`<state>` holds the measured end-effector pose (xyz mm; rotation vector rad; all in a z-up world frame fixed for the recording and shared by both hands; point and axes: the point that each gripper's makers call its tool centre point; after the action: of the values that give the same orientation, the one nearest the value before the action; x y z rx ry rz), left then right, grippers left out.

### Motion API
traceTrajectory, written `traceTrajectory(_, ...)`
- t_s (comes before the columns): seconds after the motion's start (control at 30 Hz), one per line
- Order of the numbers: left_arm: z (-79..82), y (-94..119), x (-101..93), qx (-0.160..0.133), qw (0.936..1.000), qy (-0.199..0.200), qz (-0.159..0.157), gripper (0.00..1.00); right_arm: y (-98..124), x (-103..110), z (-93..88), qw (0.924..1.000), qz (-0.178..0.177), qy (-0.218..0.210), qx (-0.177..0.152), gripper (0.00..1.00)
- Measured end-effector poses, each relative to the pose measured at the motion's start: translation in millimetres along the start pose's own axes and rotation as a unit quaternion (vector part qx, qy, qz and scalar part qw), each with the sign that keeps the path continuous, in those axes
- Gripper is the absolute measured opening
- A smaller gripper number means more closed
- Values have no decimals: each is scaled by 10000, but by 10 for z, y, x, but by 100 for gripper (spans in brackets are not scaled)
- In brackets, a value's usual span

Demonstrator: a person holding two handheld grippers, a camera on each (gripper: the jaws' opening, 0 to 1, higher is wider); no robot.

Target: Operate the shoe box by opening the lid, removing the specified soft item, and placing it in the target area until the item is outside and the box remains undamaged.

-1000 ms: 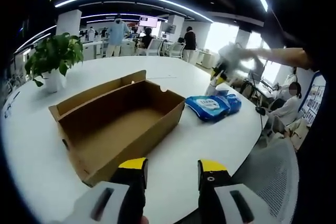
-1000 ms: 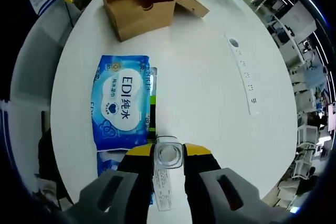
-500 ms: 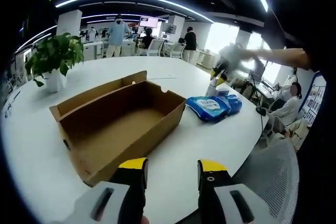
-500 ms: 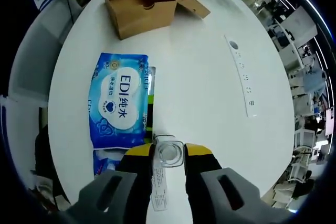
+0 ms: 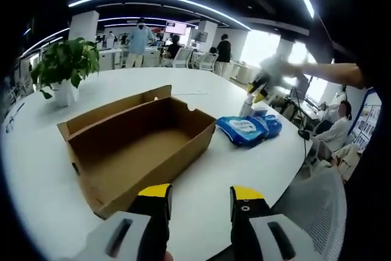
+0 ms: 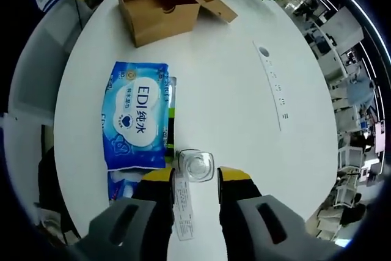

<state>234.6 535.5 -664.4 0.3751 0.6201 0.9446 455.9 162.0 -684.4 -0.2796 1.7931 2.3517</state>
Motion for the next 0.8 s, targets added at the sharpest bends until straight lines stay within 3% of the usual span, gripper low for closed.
traceTrajectory(0.17,57,4,12,-98,9999,97,7,38,101,-33,-68,9992,-260,-282,-101,24)
traceTrajectory(0.47,187,35,108,-389,9984,399,107,38,268,167,-252,9925,-599,-1035,-247,22)
traceTrajectory(0.67,233,64,194,-527,9968,574,198,38,358,309,-366,9818,-879,-1616,-479,21)
traceTrajectory(0.8,278,89,266,-617,9954,673,279,38,451,412,-300,9683,-1039,-2115,-831,22)
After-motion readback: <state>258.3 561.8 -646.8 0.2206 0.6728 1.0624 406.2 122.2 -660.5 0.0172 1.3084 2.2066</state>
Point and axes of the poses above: the point that each gripper's makers call its tool centre point, and the gripper's own axes: y roughly backward along the fingers, x roughly to its left, z roughly out of its top, and after that the axes turned 6 degrees about y, right-handed
